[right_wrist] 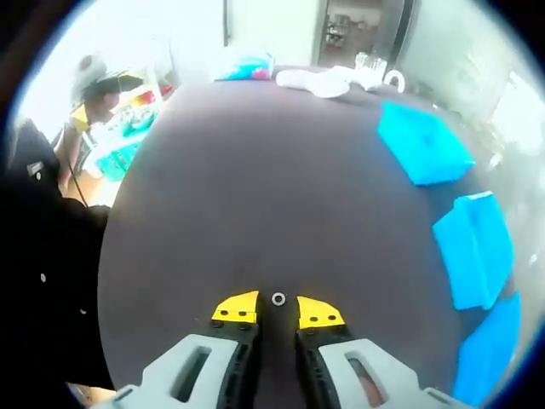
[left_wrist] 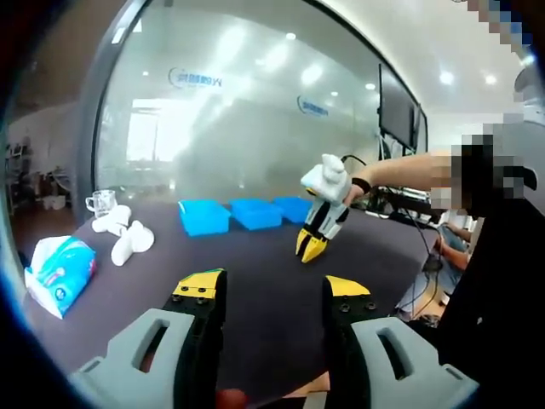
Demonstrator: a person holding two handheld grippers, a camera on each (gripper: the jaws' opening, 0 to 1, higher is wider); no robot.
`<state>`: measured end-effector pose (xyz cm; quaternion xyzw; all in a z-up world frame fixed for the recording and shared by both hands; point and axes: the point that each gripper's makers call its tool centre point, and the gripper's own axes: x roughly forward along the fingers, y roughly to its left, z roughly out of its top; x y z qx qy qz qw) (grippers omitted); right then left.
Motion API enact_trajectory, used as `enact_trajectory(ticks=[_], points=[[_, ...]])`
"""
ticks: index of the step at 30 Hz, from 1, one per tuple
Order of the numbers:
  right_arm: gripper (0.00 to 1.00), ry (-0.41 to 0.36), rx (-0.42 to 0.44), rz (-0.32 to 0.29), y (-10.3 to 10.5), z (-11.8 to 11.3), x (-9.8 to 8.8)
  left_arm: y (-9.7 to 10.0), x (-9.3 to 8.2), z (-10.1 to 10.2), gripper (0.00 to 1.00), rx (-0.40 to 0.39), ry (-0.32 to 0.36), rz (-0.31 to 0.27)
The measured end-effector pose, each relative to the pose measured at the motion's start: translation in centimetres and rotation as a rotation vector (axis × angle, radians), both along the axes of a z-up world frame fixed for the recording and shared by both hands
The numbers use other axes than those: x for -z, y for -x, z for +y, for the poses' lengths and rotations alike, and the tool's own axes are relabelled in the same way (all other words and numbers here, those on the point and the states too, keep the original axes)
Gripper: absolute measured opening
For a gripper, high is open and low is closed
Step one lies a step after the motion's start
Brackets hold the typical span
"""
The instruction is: Sort the screws, nuts, and washers into the corresponding bins
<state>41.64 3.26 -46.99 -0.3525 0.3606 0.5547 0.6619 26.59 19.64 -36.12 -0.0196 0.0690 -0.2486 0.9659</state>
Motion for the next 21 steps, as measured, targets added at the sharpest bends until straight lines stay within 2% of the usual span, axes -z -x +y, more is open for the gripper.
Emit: enact_trajectory(ticks=[3, 6, 8, 21], points=[[0.09, -0.001, 0.008, 0.011, 0.0, 0.0, 0.1, 0.0, 0.0, 0.0, 0.45, 0.000, 0.003, 0.000], [0.02, 0.003, 0.006, 0.028, 0.5, 0.1, 0.2, 0.0, 0.1, 0.0, 0.45, 0.000, 0.004, 0.000], [0.02, 0.011, -0.008, 0.009, 0.6, 0.1, 0.2, 0.0, 0.1, 0.0, 0.45, -0.001, 0.007, 0.000], [0.01, -0.009, -0.008, 0.007, 1.3, -0.2, -0.1, 0.2, 0.0, 0.1, 0.45, -0.004, 0.008, -0.003]])
